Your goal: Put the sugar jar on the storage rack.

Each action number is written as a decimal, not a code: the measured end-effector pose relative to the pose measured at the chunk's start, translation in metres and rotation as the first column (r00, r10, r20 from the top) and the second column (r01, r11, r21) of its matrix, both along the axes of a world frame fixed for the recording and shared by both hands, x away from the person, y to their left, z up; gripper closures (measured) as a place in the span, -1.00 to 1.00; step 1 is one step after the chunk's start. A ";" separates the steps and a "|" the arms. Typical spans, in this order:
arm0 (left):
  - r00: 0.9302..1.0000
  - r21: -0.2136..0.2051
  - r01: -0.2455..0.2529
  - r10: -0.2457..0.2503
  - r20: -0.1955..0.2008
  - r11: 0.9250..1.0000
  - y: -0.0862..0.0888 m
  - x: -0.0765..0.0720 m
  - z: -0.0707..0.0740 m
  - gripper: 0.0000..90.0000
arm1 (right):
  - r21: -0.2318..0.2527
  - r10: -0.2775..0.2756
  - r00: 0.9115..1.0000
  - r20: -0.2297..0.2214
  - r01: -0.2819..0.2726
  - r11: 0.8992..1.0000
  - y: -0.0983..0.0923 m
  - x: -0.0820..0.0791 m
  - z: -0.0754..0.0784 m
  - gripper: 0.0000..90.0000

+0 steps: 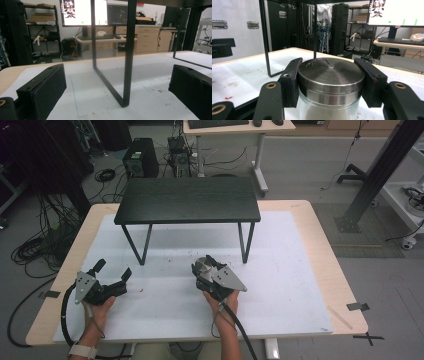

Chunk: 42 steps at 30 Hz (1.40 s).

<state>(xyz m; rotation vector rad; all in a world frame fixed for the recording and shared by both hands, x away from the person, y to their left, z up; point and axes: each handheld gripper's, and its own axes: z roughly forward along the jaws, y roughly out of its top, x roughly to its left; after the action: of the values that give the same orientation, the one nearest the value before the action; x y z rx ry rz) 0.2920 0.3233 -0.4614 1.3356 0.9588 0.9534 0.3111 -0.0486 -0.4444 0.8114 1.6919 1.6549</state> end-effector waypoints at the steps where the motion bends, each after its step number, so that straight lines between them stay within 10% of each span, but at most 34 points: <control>1: 1.000 0.000 0.000 0.000 0.000 1.000 0.000 0.000 0.000 -0.97 | -0.001 0.002 1.000 0.002 -0.002 1.000 0.000 0.000 0.002 -0.05; 42: 1.000 0.002 -0.001 0.001 -0.001 1.000 0.000 0.000 0.000 -0.96 | -0.055 0.132 0.991 0.006 -0.131 0.990 0.040 0.006 0.092 -0.05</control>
<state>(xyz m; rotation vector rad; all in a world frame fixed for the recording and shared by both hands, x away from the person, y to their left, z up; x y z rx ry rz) 0.2922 0.3234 -0.4613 1.3375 0.9599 0.9541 0.3176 -0.0087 -0.3525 0.6778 1.8095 1.6891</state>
